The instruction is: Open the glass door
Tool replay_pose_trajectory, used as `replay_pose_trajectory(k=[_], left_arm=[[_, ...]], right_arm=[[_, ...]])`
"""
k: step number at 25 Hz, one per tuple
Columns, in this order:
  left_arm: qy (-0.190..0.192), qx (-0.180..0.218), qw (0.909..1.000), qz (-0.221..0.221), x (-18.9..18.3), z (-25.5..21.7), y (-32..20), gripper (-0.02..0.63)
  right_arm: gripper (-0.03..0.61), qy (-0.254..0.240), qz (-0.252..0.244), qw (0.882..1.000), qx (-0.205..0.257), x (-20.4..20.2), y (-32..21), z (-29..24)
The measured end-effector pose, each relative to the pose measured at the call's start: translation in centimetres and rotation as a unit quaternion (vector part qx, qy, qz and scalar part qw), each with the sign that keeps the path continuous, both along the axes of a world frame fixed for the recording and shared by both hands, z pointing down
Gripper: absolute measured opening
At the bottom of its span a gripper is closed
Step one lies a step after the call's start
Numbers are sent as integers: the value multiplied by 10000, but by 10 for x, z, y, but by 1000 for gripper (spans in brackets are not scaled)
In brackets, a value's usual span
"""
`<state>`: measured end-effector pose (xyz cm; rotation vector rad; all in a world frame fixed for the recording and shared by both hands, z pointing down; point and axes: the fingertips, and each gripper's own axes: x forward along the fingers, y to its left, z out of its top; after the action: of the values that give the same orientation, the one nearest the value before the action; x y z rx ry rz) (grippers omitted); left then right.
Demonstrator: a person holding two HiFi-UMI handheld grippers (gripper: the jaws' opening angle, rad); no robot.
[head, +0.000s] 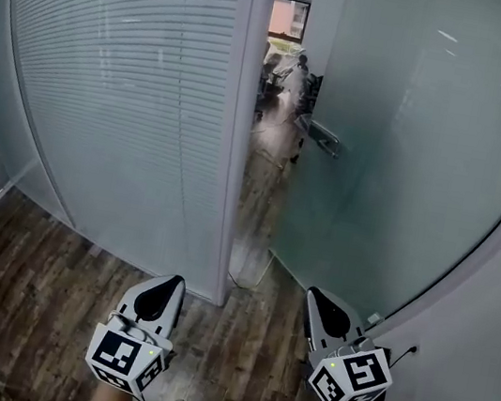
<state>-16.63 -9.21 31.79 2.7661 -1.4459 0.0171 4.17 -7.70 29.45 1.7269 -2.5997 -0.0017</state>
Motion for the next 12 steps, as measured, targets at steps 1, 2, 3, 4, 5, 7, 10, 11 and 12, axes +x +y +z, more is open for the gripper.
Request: replay_pose_trajectory(k=[1, 2, 3, 4, 5, 7, 10, 11, 12], left_arm=[[12, -11, 10000, -2, -3, -2, -1, -2], [27, -13, 10000, 2, -7, -2, -1, -2], [41, -8, 10000, 12, -12, -2, -1, -2], [50, 0, 10000, 25, -16, 0, -1, -2], [54, 11, 10000, 39, -18, 3, 0, -2], [55, 45, 10000, 62, -17, 11, 2, -2], [52, 68, 9999, 74, -3, 10, 0, -2], [55, 65, 9999, 81, 0, 7, -1, -2], [59, 63, 9999, 93, 2, 6, -1, -2]], right_arm=[[0, 28, 14, 10000, -14, -4, -1, -2], [0, 59, 32, 10000, -27, -8, -2, -2], [-2, 86, 44, 9999, -33, -13, -1, -1], [-1, 111, 54, 9999, -31, -18, 0, 2], [-2, 136, 65, 9999, -27, -20, 1, 5], [-2, 176, 73, 9998, -23, -20, 3, 12], [-2, 196, 58, 9998, -38, -8, 1, 15], [-2, 193, 57, 9998, -50, -5, 1, 13], [-2, 191, 62, 9998, -58, -3, 1, 12]])
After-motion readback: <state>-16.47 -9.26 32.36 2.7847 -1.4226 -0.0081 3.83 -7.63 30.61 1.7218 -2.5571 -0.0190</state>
